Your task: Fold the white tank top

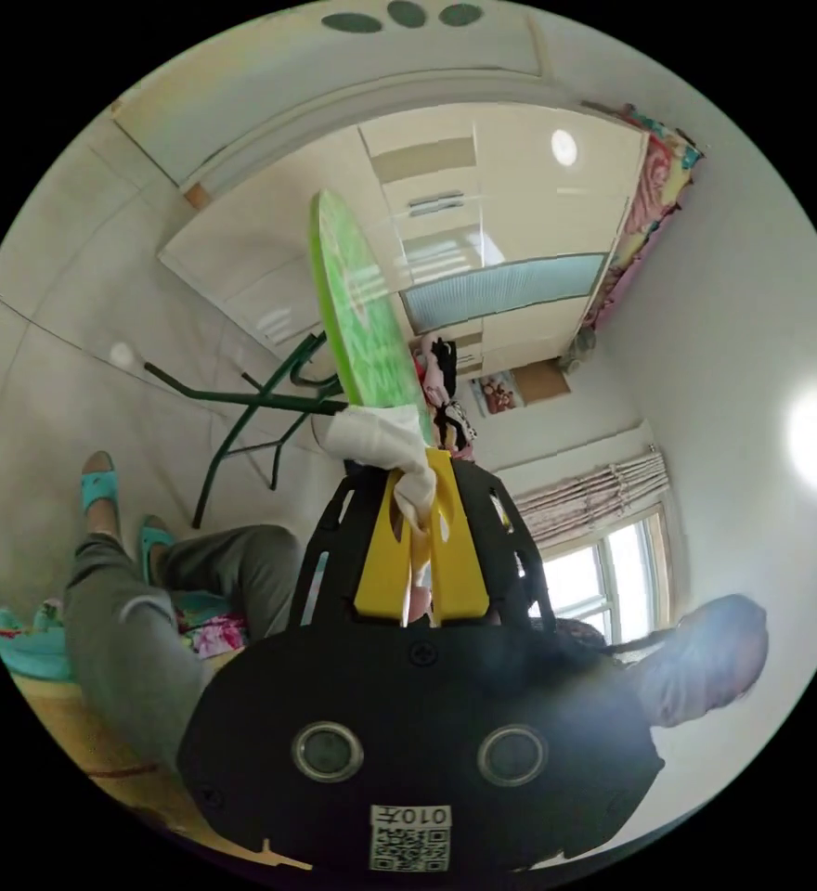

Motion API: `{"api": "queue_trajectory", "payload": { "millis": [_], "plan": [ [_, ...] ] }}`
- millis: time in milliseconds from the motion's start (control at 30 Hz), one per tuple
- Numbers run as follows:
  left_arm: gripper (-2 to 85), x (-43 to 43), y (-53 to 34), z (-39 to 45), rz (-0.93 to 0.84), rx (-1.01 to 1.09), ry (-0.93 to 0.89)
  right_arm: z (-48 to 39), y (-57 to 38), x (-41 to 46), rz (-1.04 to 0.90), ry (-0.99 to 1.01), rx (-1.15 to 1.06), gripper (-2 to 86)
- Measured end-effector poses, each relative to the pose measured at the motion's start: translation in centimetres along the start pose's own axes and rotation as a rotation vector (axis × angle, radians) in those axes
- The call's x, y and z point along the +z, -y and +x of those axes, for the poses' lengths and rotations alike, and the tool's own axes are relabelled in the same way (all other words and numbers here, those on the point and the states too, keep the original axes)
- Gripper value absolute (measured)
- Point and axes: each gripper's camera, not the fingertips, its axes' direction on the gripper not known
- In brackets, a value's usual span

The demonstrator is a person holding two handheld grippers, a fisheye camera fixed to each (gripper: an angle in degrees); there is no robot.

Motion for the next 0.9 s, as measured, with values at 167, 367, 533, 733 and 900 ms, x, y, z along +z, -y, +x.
{"api": "queue_trajectory", "payload": {
  "millis": [167, 367, 533, 733, 900],
  "plan": [
    [5.2, -17.2, -17.4, 1.6, 0.281, 0.021, 0.078, -10.1, 9.1, 18.9, -0.326, 0.12, -0.12, 4.7],
    [5.3, -33.0, -46.6, 11.4, 0.736, 0.026, 0.352, -27.5, 16.0, 48.8, -0.799, 0.34, -0.342, 4.7],
    [5.3, -35.0, -68.6, 20.3, 1.162, 0.05, 0.608, -42.4, 15.3, 74.7, -1.138, 0.646, -0.507, 4.7],
    [5.3, -32.3, -90.5, 12.1, 1.611, -0.395, 0.598, -41.2, 4.0, 105.6, -1.57, 0.517, -0.297, 5.0],
    [5.5, -28.8, -102.0, 0.0, 1.855, -0.47, 0.2, -38.0, -5.4, 116.1, -1.751, 0.278, -0.003, 4.9]
  ]
}}
